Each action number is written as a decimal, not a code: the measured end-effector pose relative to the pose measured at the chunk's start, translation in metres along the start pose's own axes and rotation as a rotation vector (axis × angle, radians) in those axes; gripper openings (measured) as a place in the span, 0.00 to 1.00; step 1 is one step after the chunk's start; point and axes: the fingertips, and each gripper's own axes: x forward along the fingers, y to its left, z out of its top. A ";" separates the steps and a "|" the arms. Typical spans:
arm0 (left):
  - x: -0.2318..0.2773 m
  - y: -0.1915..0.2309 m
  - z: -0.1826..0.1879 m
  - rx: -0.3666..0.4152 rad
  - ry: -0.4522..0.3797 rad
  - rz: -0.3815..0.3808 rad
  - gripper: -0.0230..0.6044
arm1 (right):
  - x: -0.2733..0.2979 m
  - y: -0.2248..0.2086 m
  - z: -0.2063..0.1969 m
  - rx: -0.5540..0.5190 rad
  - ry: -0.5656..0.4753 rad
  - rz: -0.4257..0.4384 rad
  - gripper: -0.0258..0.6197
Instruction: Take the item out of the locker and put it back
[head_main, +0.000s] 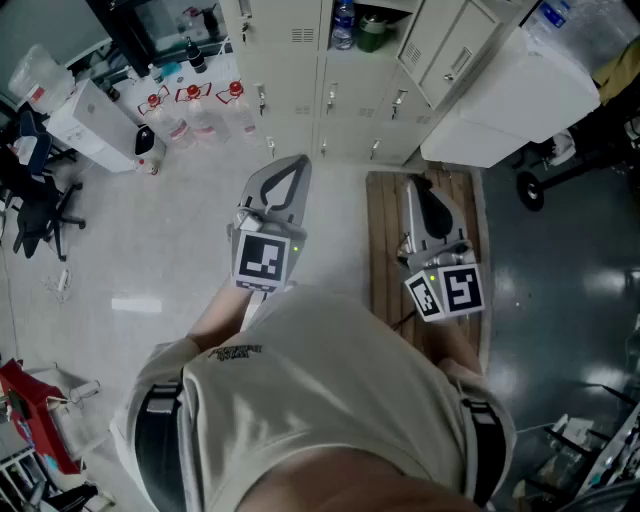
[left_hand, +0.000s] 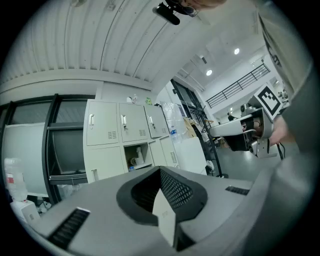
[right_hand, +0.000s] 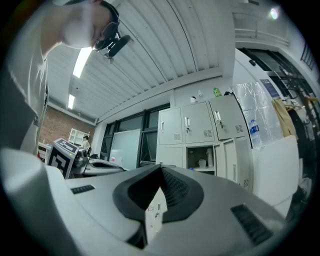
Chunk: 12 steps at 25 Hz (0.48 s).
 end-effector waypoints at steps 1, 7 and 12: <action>0.001 -0.002 0.000 0.003 -0.001 0.001 0.06 | -0.001 -0.001 -0.001 0.001 0.001 0.001 0.04; 0.004 -0.008 0.004 0.021 -0.040 0.015 0.06 | -0.008 -0.009 -0.005 0.006 0.007 0.004 0.04; 0.009 -0.019 0.004 0.025 -0.024 0.018 0.06 | -0.015 -0.017 -0.004 0.006 0.009 0.013 0.04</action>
